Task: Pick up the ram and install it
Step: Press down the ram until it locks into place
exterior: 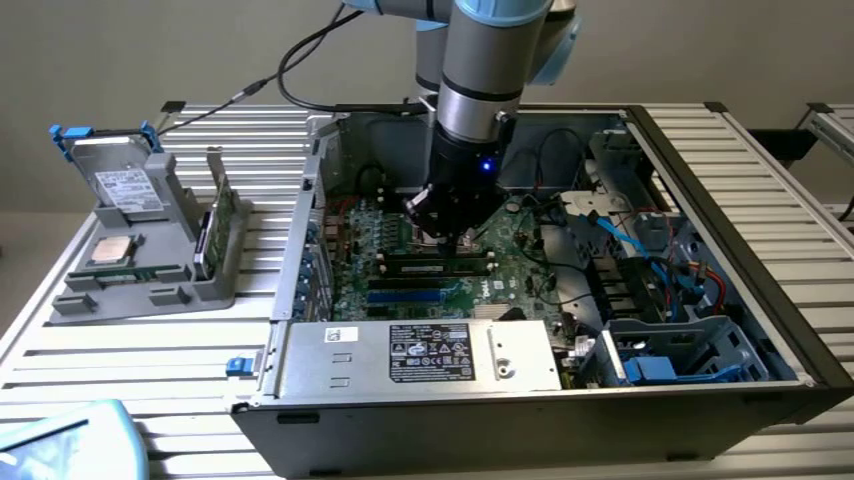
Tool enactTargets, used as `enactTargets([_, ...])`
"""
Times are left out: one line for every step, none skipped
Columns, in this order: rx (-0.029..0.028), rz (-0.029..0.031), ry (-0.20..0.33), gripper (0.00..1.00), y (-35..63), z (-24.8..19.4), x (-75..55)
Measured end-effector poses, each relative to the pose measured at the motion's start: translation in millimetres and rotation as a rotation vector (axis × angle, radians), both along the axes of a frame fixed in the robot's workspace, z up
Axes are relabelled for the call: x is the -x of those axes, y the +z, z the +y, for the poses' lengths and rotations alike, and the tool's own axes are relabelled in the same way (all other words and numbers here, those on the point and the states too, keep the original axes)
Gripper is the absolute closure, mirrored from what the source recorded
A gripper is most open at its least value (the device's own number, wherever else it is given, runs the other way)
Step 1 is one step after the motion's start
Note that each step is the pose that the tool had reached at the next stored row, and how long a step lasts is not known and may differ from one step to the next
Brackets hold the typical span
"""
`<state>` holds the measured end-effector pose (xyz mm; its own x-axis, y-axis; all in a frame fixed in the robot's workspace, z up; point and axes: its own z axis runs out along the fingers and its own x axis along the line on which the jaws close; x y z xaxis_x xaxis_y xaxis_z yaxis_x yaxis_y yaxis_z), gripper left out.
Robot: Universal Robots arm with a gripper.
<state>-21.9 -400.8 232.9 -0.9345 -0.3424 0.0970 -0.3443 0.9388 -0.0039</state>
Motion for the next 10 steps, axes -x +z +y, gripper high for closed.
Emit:
enactTargets([-0.0001,-0.0014,-0.013,0.90,0.0,0.0,0.0])
enactTargets([0.0000,-0.0031,-0.024,0.90,0.2,0.0,0.0])
enactTargets([-0.0001,-0.0043,-0.035,0.90,1.0,0.0,0.0])
enactTargets([-0.0001,-0.0053,-0.046,0.90,2.4,0.0,0.0])
enactTargets([0.0001,-0.0056,-0.056,0.90,4.0,0.0,0.1])
enactTargets([0.0002,-0.0058,-0.067,0.90,5.8,0.0,0.1])
enactTargets([0.0001,-0.0059,-0.076,0.90,7.4,0.0,0.1])
enactTargets([0.0001,-0.0059,-0.086,0.90,9.0,0.0,0.1])
enactTargets([0.0001,-0.0060,-0.096,0.90,10.2,0.0,0.0])
enactTargets([0.0002,-0.0059,-0.107,0.90,11.3,0.0,0.1])
